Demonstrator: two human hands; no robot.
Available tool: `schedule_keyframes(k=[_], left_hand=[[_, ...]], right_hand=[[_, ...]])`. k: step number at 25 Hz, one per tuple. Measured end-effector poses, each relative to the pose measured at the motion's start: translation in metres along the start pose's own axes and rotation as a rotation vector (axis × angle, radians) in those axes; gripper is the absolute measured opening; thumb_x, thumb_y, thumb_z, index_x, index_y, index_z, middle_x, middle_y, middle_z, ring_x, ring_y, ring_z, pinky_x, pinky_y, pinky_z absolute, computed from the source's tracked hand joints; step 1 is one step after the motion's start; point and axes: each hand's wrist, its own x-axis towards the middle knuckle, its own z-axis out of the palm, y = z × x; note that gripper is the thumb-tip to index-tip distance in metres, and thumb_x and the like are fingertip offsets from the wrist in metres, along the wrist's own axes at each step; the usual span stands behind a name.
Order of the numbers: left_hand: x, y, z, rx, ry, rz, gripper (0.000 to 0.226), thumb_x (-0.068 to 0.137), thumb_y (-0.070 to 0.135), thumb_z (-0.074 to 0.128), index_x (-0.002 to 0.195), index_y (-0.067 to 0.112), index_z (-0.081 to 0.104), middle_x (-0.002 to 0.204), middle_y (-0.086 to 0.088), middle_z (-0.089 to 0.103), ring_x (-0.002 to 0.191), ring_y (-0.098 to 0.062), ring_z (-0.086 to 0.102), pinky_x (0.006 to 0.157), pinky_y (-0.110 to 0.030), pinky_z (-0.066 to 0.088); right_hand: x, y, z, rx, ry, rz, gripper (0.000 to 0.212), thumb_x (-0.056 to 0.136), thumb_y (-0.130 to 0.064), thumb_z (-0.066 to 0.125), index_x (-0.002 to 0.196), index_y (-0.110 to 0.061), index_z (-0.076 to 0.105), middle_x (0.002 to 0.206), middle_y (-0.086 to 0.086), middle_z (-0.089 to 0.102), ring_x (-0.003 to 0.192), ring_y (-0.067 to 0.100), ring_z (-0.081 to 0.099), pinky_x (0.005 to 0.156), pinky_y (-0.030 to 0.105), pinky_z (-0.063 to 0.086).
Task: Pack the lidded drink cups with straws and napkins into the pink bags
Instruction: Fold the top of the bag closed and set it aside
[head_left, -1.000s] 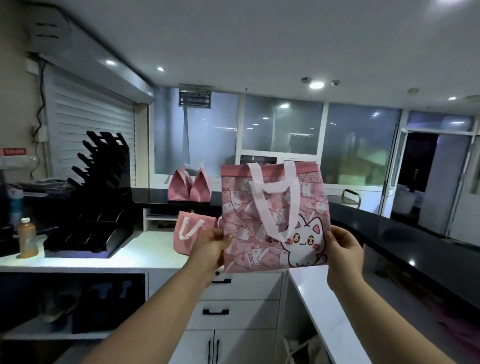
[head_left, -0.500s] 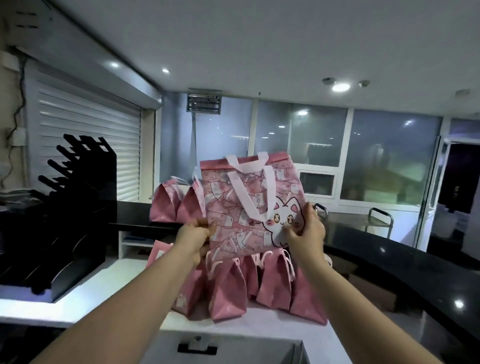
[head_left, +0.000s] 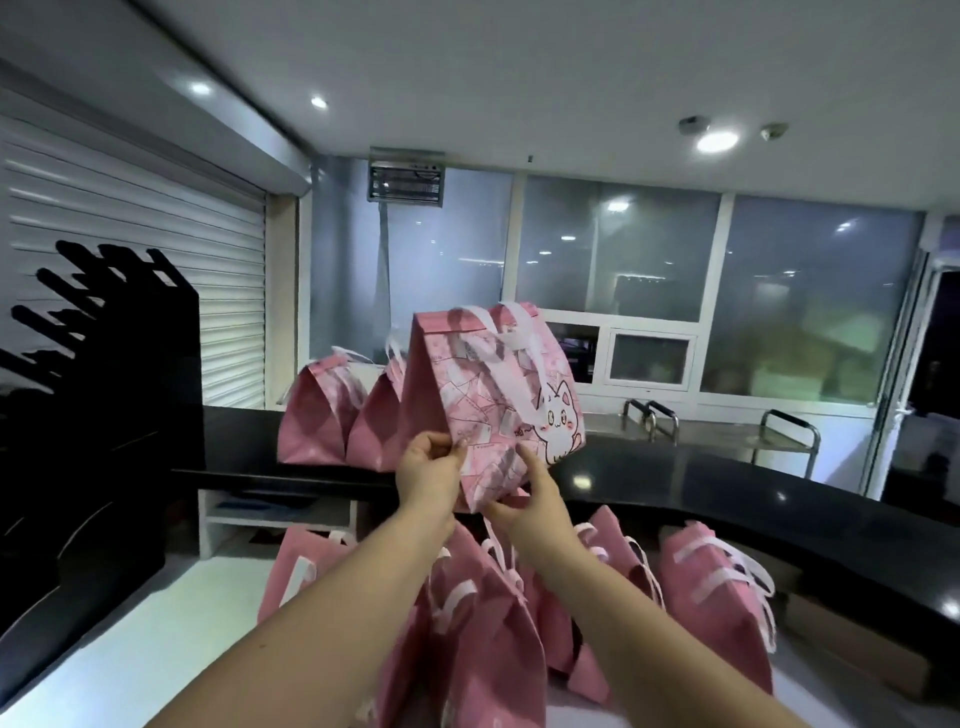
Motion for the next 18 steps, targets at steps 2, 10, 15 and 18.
schedule_keyframes(k=[2, 10, 15, 18], left_hand=[[0.041, -0.008, 0.010, 0.017, -0.027, 0.014, 0.021, 0.082, 0.008, 0.072, 0.069, 0.017, 0.059, 0.067, 0.001, 0.063, 0.062, -0.021, 0.057, 0.064, -0.041, 0.053], [0.171, -0.082, 0.036, 0.182, -0.138, 0.022, 0.020, 0.081, 0.005, 0.071, 0.069, 0.018, 0.061, 0.064, 0.004, 0.061, 0.058, -0.011, 0.052, 0.061, -0.029, 0.046], [0.225, -0.120, 0.059, 0.255, -0.165, 0.039, 0.022, 0.081, 0.009, 0.072, 0.066, 0.021, 0.062, 0.062, 0.008, 0.061, 0.055, -0.007, 0.053, 0.054, -0.018, 0.043], [0.255, -0.137, 0.076, 0.318, -0.149, 0.074, 0.023, 0.082, 0.011, 0.072, 0.067, 0.024, 0.062, 0.067, 0.008, 0.065, 0.062, -0.008, 0.059, 0.058, -0.016, 0.044]], right_hand=[[0.045, 0.003, 0.017, -0.068, -0.009, 0.040, 0.116, 0.045, -0.046, 0.084, 0.146, -0.035, 0.028, 0.138, -0.002, 0.040, 0.109, 0.016, 0.057, 0.094, 0.037, 0.052], [0.177, 0.076, 0.068, -0.241, 0.078, 0.125, 0.093, 0.070, -0.020, 0.082, 0.146, -0.017, 0.029, 0.143, 0.003, 0.033, 0.129, 0.021, 0.042, 0.105, 0.036, 0.041], [0.251, 0.145, 0.077, -0.153, 0.034, 0.127, 0.086, 0.061, -0.033, 0.076, 0.138, -0.025, 0.039, 0.134, 0.002, 0.050, 0.120, 0.020, 0.055, 0.093, 0.041, 0.053], [0.280, 0.147, 0.072, -0.117, -0.018, 0.135, 0.065, 0.076, -0.013, 0.073, 0.133, -0.018, 0.042, 0.128, 0.005, 0.055, 0.106, 0.013, 0.059, 0.080, 0.017, 0.053]])
